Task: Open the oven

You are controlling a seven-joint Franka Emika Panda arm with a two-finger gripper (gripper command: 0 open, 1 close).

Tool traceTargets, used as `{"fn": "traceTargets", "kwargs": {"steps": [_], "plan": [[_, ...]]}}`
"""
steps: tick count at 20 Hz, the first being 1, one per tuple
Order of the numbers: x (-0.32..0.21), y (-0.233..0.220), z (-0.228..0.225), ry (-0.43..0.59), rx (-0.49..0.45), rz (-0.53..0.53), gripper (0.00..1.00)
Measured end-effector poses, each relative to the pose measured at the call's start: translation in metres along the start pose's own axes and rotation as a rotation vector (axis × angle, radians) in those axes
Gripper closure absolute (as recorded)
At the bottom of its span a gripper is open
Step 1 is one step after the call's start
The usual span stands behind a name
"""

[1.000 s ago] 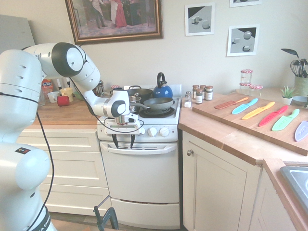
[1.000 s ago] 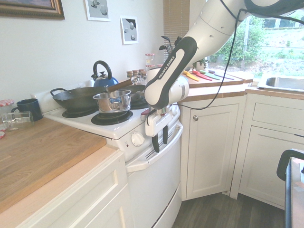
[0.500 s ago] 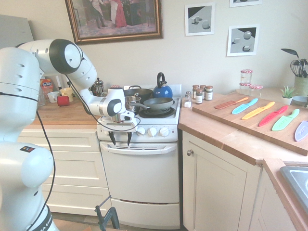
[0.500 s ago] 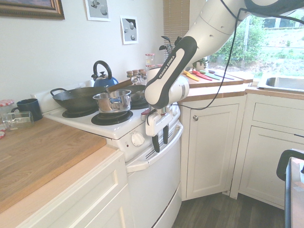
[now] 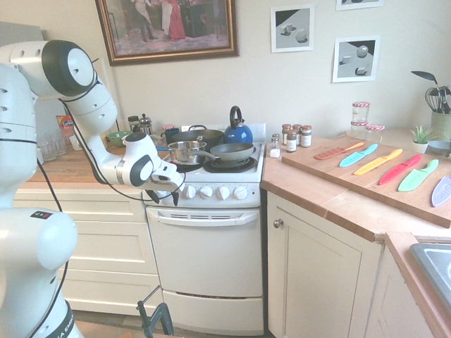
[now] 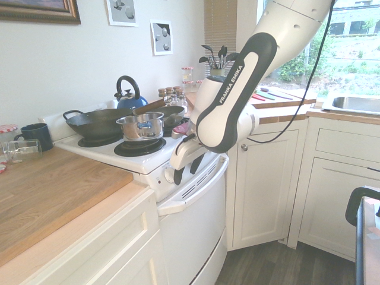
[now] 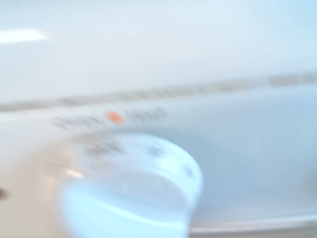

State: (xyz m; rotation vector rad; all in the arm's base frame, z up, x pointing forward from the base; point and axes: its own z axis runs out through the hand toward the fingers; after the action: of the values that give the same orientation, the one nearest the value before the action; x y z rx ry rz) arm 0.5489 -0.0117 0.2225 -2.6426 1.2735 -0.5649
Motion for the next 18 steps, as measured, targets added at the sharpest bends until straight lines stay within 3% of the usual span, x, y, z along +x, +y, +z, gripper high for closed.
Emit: {"fn": "traceTargets", "kwargs": {"steps": [5,9,14,18], "plan": [[0.04,0.025,0.028,-0.02,-0.055,0.108,0.0],[0.063,0.033,0.048,-0.091,-0.089,0.104,0.0],[0.066,0.029,0.072,-0.15,-0.106,-0.024,0.0],[0.055,0.03,0.08,-0.113,-0.108,-0.116,0.0]]}}
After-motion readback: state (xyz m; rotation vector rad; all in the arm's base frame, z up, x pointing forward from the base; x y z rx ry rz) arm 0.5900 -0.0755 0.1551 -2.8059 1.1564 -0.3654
